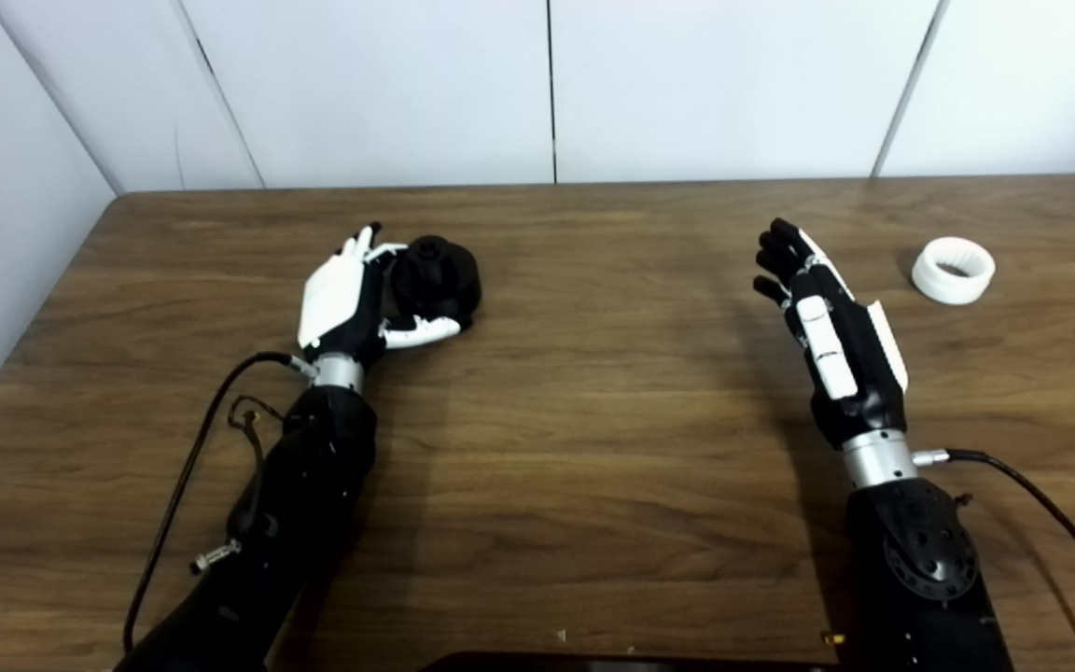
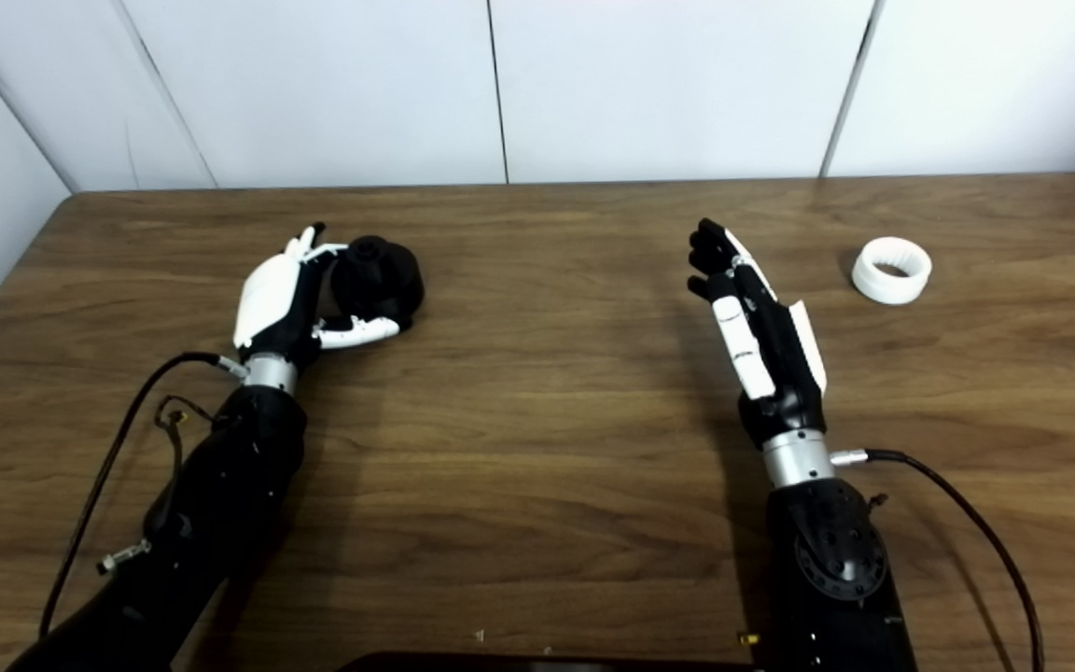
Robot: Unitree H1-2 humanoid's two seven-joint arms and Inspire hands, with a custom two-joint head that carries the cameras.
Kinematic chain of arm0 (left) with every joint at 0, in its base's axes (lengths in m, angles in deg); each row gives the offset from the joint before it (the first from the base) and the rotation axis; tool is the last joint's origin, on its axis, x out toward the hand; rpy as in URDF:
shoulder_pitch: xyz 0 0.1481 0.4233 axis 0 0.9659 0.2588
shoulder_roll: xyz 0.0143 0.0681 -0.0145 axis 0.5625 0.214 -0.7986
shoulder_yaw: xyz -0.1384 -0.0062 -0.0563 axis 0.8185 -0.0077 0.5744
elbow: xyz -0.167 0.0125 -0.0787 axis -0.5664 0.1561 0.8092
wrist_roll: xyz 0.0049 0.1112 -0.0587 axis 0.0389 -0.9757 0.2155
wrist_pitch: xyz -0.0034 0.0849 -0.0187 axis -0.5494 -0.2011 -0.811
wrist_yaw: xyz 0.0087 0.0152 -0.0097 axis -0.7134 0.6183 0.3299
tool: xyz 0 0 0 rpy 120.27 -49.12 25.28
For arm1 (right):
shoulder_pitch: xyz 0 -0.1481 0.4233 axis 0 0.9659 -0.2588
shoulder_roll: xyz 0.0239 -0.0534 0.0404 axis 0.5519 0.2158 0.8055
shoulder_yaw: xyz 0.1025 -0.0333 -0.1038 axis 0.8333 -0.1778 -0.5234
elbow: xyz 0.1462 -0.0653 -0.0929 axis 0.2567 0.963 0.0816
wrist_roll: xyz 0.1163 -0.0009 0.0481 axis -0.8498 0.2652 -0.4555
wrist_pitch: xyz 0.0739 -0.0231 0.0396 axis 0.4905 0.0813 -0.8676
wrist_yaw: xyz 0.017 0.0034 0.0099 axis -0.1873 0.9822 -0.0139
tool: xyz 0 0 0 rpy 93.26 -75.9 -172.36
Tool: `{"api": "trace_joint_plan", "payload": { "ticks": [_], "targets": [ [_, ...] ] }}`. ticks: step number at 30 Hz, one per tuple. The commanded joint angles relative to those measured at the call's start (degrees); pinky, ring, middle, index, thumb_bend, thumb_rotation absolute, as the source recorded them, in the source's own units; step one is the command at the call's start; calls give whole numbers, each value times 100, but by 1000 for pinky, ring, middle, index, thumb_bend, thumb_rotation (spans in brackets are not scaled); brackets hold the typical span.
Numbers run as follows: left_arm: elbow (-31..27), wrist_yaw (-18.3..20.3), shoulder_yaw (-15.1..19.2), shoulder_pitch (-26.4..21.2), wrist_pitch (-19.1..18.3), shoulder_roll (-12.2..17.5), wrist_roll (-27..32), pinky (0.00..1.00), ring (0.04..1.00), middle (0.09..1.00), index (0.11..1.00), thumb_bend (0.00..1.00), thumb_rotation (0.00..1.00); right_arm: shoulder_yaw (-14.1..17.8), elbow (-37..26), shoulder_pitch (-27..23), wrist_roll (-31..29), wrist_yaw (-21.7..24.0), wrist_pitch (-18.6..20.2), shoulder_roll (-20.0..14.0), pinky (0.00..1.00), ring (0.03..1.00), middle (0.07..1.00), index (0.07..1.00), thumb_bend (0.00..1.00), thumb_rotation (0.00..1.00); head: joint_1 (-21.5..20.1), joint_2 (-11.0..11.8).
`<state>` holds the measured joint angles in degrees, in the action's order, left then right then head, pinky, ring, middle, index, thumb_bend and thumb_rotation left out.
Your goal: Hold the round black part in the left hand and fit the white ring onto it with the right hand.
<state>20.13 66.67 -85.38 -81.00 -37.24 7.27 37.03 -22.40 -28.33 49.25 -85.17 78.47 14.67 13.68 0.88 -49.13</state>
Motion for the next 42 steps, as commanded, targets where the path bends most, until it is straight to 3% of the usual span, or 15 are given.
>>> {"api": "trace_joint_plan", "payload": {
  "ticks": [1,12,23,35,42],
  "targets": [
    [-61,178,-185,255,19,-150,-113,1000,1000,1000,731,977,408,69,176,348,-92,2,-222,-47,858,904,896,898,499,827,4,-5],
    [-786,567,-483,673,159,-278,-256,1000,1000,1000,727,971,362,73,158,359,-164,25,-230,-20,869,903,897,900,515,820,-6,-11],
    [-1522,1141,-829,999,234,-389,-276,1000,1000,1000,720,1000,394,73,139,377,-57,-64,-219,-2,852,893,896,906,494,838,-24,-28],
    [-1705,1376,-1177,1213,443,-479,-495,966,1000,1000,717,1000,394,80,132,385,-145,-34,-241,13,877,892,895,906,523,812,-104,-48],
    [-1702,1393,-1209,1244,568,-503,-514,969,1000,1000,717,1000,379,74,124,390,-125,-38,-227,13,865,883,894,904,523,810,-111,-50]
  ]
}}
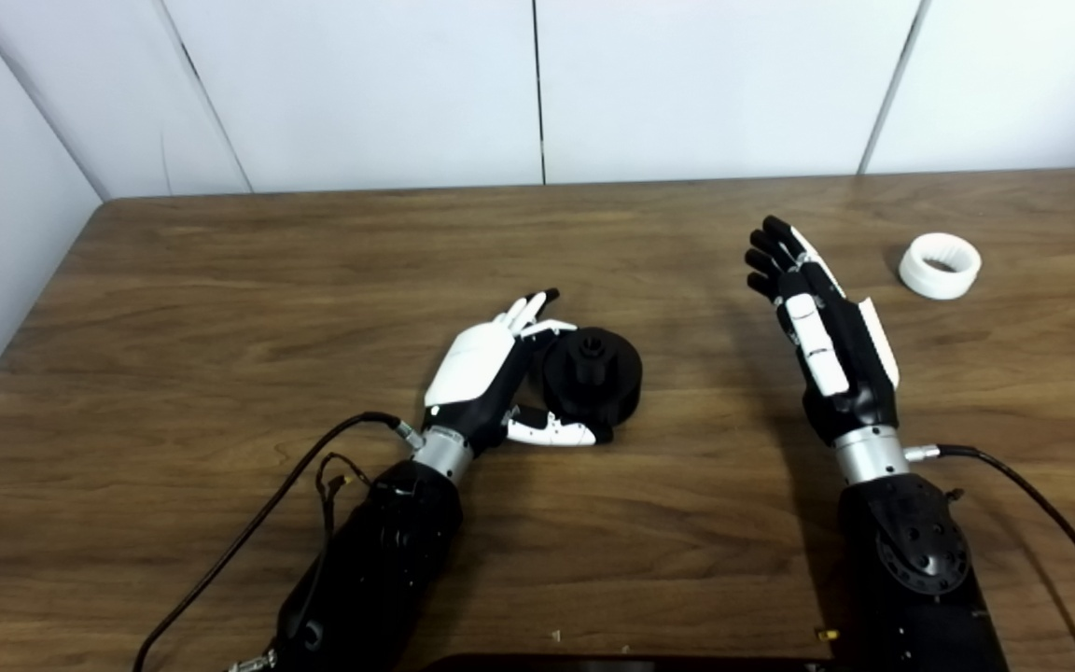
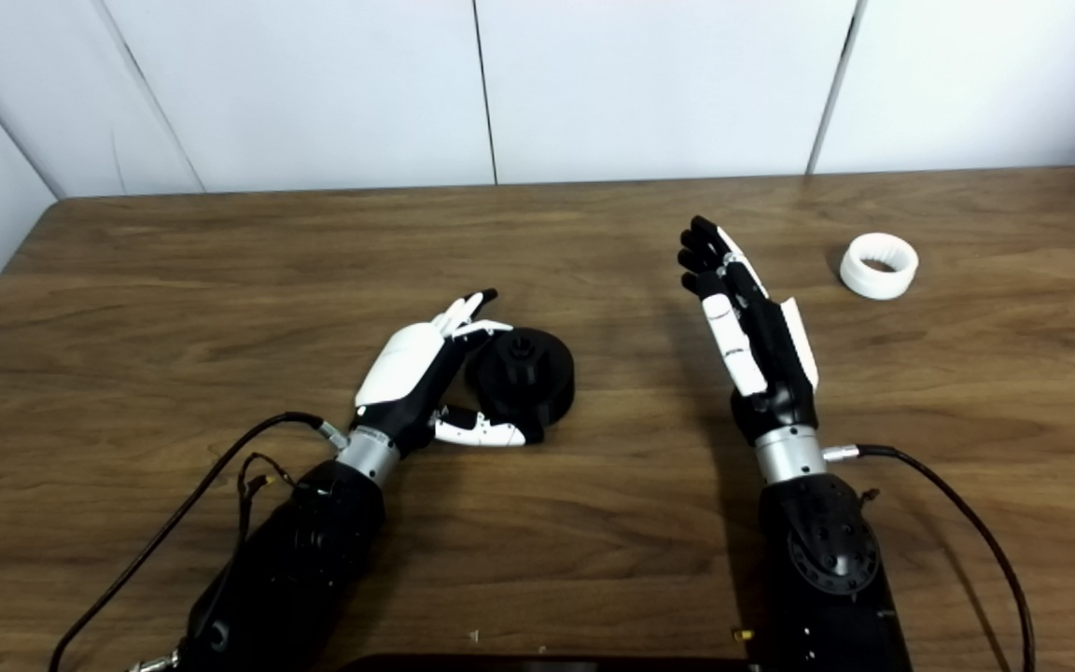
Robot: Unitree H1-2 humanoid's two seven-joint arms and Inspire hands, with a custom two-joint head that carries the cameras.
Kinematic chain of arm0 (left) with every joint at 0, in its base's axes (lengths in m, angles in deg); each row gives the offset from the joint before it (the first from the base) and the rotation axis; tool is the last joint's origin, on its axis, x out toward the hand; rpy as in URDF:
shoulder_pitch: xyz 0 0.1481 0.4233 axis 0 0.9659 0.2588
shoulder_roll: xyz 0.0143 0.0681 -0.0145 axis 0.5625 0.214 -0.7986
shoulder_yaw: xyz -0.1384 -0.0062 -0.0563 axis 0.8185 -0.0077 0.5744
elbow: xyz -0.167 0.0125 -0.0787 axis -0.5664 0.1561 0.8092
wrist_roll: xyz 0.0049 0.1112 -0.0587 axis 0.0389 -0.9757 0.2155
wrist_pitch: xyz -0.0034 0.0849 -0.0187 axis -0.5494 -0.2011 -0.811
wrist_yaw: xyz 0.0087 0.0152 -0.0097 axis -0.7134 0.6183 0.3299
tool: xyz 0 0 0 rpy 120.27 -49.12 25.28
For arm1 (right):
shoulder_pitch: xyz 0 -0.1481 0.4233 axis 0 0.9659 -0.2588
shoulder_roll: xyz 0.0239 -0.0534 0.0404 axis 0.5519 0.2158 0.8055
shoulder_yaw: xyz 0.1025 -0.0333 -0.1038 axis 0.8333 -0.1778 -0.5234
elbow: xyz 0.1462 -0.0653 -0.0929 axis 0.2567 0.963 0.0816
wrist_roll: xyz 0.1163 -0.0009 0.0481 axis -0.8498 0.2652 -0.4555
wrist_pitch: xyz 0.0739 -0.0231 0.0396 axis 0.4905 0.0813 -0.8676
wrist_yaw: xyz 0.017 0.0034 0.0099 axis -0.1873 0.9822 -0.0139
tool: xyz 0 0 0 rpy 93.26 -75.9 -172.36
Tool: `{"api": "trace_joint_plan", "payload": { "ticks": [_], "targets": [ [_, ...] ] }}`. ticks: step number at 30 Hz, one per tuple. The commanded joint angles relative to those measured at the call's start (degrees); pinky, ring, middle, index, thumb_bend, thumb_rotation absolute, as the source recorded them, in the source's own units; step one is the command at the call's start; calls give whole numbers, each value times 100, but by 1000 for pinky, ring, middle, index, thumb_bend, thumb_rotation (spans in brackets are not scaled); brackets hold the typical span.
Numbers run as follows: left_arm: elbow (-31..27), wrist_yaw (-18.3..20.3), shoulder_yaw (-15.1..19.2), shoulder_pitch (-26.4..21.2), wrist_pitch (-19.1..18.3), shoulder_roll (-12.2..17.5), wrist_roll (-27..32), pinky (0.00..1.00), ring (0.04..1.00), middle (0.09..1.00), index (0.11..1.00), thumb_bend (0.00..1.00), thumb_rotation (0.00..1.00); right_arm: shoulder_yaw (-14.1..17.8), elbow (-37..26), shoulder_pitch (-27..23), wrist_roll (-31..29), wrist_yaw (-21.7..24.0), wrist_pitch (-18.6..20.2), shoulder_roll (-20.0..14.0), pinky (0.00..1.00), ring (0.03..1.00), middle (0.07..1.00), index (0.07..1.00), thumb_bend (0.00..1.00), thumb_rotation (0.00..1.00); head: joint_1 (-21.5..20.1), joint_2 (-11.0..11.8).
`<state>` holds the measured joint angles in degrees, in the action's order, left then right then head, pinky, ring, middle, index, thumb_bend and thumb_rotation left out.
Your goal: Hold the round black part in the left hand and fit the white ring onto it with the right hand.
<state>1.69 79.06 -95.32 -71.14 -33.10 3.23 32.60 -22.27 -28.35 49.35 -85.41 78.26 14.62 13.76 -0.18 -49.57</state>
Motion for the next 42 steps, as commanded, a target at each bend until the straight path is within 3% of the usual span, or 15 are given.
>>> {"api": "trace_joint_plan", "payload": {
  "ticks": [1,8,19,24,29,33,36,39,42],
  "targets": [
    [136,170,-206,260,146,-98,-74,970,1000,1000,718,1000,379,58,124,380,-81,-28,-216,10,861,881,894,905,522,809,-73,-3],
    [-14,338,-123,272,78,-8,-31,987,1000,1000,723,1000,369,-13,38,385,59,-108,-104,79,877,896,904,910,484,828,-562,32],
    [-39,452,-23,275,244,182,100,998,1000,1000,721,1000,369,-174,10,385,526,-391,-42,261,879,902,900,905,543,830,-1712,156],
    [-22,483,23,303,350,212,171,998,1000,1000,720,1000,320,-220,16,354,554,-431,-36,281,896,916,905,914,552,816,-1991,213],
    [-12,523,35,289,357,207,177,1000,1000,1000,721,1000,319,-200,4,298,786,-581,-76,220,836,890,884,902,544,784,-2023,234],
    [6,497,44,280,406,200,178,1000,1000,1000,718,1000,323,-154,-111,173,1247,-786,11,-4,795,842,855,886,501,710,-2020,239],
    [-1,500,47,281,399,201,160,1000,1000,1000,719,1000,320,-183,-214,6,2103,-998,100,-416,822,852,854,878,488,683,-2029,255],
    [33,476,51,274,435,202,131,990,1000,1000,718,1000,309,-161,-310,-166,2881,-1161,359,-764,832,849,835,858,533,693,-2034,272],
    [13,507,63,279,423,199,140,990,1000,1000,720,1000,316,-118,-422,-338,3414,-1171,622,-1127,795,848,832,843,568,639,-2040,273]
  ]
}}
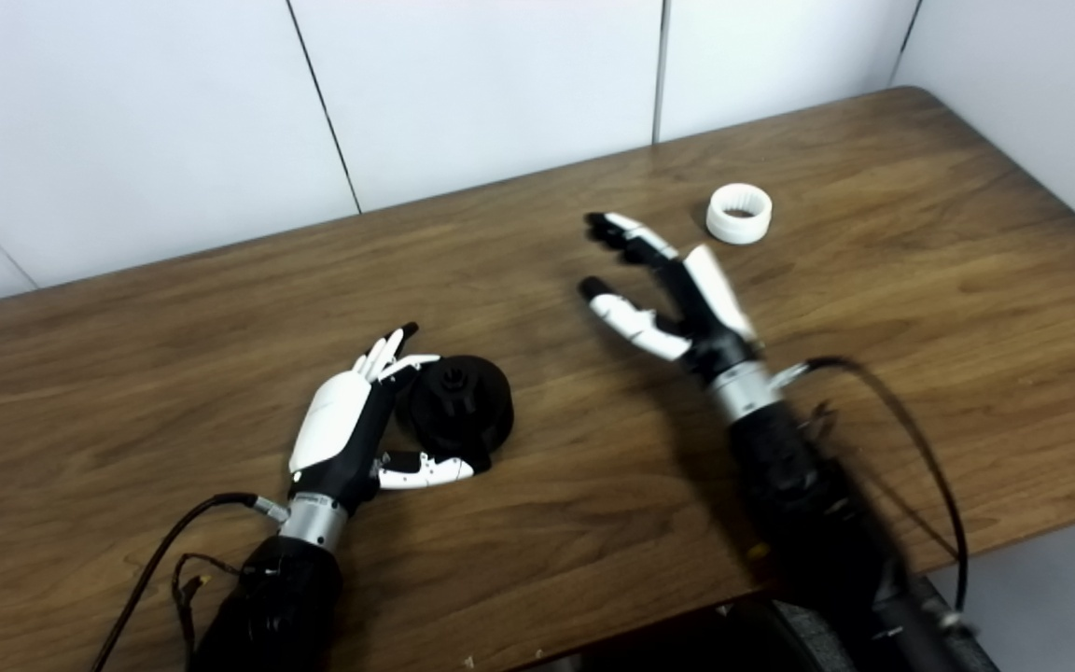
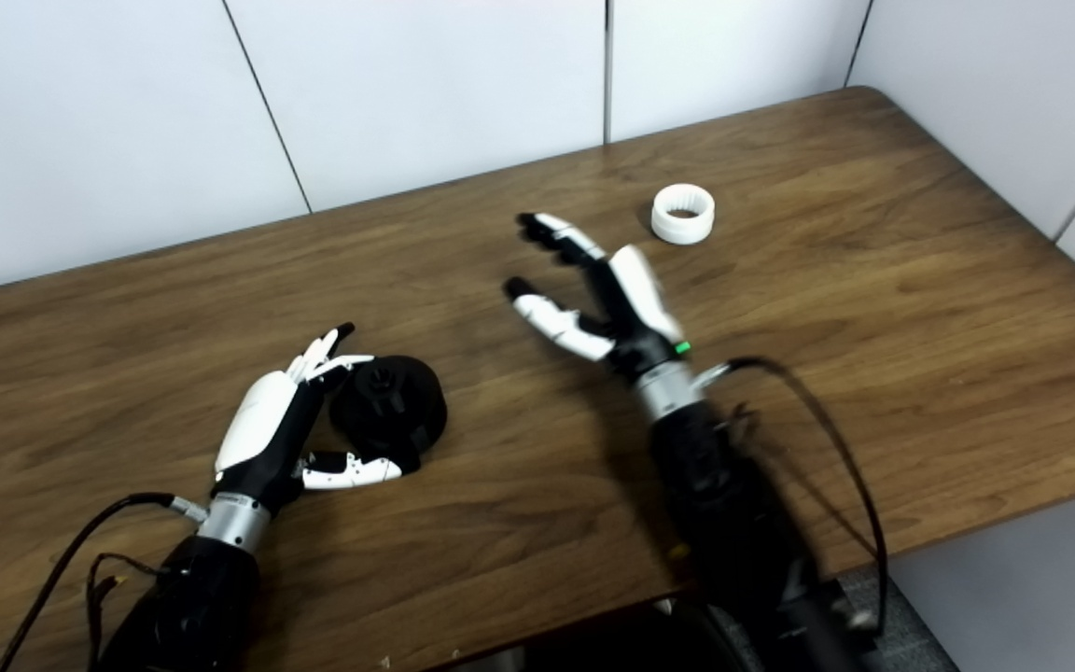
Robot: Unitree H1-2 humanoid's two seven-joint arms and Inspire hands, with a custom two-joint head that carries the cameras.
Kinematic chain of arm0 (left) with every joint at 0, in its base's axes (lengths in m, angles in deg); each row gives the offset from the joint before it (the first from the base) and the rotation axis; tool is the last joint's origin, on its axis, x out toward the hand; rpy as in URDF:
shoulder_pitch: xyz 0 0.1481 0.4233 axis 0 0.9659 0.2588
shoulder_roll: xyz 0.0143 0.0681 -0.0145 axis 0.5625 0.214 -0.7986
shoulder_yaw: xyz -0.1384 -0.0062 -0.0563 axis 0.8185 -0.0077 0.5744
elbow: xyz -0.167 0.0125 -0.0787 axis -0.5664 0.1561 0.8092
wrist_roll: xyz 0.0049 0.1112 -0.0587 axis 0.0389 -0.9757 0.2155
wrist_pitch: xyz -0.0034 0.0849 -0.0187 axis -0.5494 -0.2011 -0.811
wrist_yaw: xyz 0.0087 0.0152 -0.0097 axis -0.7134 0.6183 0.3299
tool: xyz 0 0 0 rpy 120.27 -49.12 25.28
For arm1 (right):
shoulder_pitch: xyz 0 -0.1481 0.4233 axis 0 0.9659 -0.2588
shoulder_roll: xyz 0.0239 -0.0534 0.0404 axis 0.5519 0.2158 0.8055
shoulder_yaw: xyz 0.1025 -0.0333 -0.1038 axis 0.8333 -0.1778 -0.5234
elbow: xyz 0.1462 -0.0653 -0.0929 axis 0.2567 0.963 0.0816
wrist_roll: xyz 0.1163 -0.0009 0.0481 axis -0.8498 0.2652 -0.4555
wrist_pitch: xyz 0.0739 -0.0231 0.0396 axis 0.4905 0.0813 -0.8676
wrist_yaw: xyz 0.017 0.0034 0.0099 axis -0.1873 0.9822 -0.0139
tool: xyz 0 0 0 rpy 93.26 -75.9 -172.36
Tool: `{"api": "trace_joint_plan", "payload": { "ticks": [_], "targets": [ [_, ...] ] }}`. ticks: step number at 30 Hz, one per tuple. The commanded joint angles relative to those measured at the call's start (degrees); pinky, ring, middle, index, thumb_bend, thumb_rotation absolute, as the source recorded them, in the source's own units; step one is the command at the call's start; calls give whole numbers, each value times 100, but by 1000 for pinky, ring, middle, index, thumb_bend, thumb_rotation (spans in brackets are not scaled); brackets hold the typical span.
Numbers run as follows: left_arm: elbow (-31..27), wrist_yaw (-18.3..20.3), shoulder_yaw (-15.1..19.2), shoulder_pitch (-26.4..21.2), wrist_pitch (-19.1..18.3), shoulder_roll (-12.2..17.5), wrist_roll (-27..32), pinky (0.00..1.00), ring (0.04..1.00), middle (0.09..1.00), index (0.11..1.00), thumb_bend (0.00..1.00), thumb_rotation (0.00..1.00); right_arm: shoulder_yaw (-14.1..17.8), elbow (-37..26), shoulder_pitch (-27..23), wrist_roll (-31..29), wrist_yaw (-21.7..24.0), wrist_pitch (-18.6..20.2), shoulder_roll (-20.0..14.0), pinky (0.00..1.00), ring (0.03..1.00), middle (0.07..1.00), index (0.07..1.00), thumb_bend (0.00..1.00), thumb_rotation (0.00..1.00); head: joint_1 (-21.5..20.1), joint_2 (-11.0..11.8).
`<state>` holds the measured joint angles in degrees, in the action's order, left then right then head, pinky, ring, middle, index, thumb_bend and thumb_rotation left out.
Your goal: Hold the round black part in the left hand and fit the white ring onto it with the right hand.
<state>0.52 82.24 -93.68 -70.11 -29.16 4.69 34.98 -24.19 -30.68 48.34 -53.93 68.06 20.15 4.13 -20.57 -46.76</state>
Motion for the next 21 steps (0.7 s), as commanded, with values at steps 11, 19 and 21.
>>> {"api": "trace_joint_plan", "payload": {
  "ticks": [11,19,21],
  "targets": [
    [161,192,-79,172,72,40,-162,989,1000,1000,719,1000,333,-70,-150,-714,1508,79,907,-1271,797,874,836,840,652,625,0,-7],
    [180,160,-74,174,105,24,-180,995,1000,1000,716,1000,338,-132,-32,-910,1807,470,1360,-1718,856,904,867,852,720,598,39,-2],
    [192,155,-74,178,96,17,-184,994,1000,1000,716,1000,343,-126,14,-933,1788,474,1379,-1783,844,906,867,851,722,572,44,2]
  ]
}}
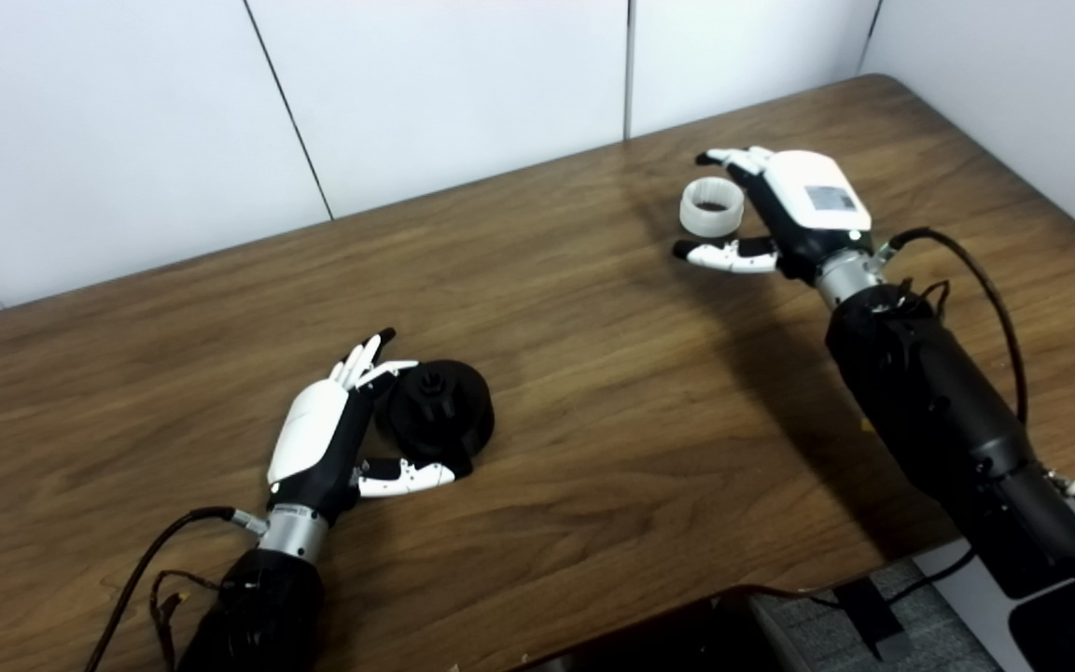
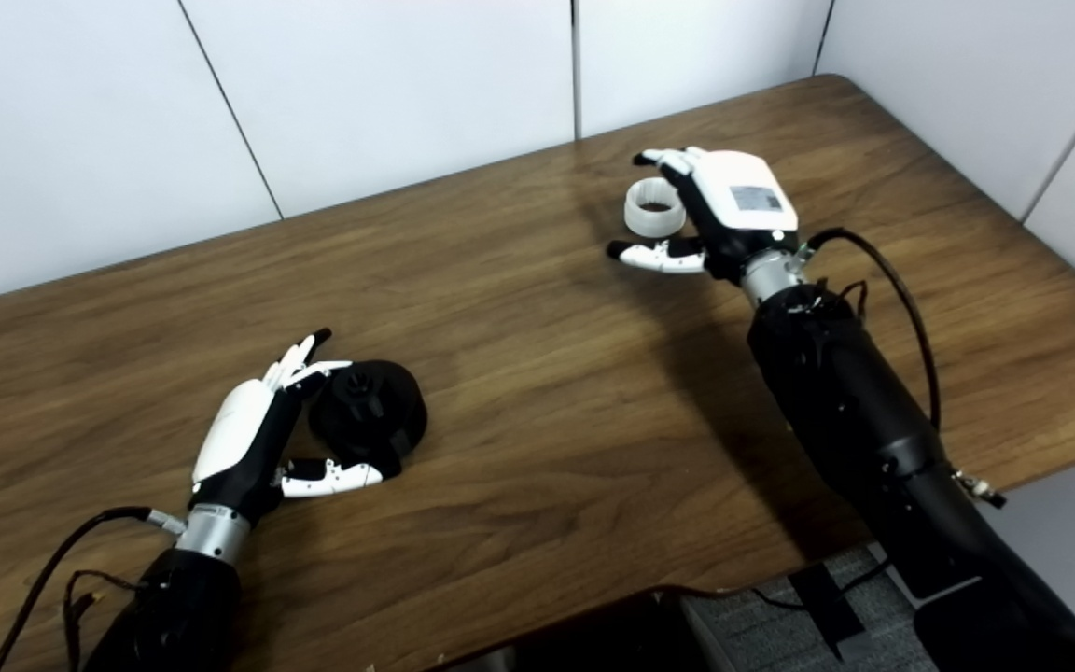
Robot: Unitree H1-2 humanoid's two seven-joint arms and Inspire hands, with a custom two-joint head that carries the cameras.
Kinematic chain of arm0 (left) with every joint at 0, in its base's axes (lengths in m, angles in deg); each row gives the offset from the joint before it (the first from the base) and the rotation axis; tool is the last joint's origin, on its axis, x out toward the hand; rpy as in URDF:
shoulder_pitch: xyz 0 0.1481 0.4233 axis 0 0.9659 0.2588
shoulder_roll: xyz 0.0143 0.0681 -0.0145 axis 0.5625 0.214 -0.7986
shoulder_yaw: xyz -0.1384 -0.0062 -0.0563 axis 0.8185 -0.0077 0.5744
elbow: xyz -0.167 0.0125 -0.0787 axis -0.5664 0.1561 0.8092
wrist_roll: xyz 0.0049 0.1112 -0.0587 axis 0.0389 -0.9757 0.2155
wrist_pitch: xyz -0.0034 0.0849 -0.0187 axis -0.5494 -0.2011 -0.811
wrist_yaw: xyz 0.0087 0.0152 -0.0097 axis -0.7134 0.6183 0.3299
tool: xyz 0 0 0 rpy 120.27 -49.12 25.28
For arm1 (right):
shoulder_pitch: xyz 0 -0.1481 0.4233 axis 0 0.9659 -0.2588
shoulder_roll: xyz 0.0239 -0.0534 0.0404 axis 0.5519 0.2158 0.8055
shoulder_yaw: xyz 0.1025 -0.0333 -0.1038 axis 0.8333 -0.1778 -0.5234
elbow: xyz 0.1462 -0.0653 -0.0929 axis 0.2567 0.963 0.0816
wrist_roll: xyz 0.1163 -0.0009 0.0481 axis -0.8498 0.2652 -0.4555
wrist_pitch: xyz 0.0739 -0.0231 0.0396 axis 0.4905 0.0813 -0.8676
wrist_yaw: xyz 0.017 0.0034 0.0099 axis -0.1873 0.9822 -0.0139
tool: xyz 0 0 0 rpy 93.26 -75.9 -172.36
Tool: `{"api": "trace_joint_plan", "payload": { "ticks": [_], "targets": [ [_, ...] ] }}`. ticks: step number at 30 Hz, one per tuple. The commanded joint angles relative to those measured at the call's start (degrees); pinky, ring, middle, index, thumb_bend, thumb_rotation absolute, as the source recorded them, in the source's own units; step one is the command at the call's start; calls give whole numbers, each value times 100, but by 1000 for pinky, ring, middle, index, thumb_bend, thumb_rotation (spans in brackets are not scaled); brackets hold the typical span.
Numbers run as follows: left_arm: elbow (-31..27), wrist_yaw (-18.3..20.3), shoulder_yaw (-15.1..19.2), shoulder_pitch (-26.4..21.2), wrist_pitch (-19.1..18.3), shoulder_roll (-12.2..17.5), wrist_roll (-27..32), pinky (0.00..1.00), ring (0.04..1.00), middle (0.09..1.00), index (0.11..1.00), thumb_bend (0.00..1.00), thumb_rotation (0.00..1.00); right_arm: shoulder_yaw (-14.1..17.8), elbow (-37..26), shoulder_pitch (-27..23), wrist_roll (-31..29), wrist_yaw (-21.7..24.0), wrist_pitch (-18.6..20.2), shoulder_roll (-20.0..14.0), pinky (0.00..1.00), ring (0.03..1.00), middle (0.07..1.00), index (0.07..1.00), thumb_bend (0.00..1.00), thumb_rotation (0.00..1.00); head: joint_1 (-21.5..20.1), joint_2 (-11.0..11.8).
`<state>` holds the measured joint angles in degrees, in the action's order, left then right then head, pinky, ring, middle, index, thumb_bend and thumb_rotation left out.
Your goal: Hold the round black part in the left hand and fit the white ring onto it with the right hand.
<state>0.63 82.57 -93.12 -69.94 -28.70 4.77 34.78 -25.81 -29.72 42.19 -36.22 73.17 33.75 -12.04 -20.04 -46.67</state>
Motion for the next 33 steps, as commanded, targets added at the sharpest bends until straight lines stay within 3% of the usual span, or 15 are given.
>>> {"api": "trace_joint_plan", "payload": {
  "ticks": [1,10,16,22,33],
  "targets": [
    [190,116,-128,164,48,6,-166,994,1000,1000,716,1000,341,40,-56,-333,12,-16,38,-198,842,906,869,853,723,569,-9,-6],
    [160,130,-115,185,16,5,-174,993,1000,1000,716,1000,330,40,226,-518,-58,296,246,-424,899,934,897,879,730,569,16,-1],
    [171,120,-114,191,29,1,-174,986,1000,1000,714,1000,313,-36,523,-655,-80,268,222,-517,865,926,897,887,727,567,69,-4],
    [118,128,-117,221,8,-7,-179,988,1000,1000,714,1000,310,-138,850,-813,-128,274,180,-585,877,924,896,888,689,481,102,-21],
    [110,81,-128,247,22,-6,-239,981,1000,1000,711,1000,320,-416,1227,-1131,-134,471,293,-643,872,922,888,903,706,473,188,-34]
  ]
}}
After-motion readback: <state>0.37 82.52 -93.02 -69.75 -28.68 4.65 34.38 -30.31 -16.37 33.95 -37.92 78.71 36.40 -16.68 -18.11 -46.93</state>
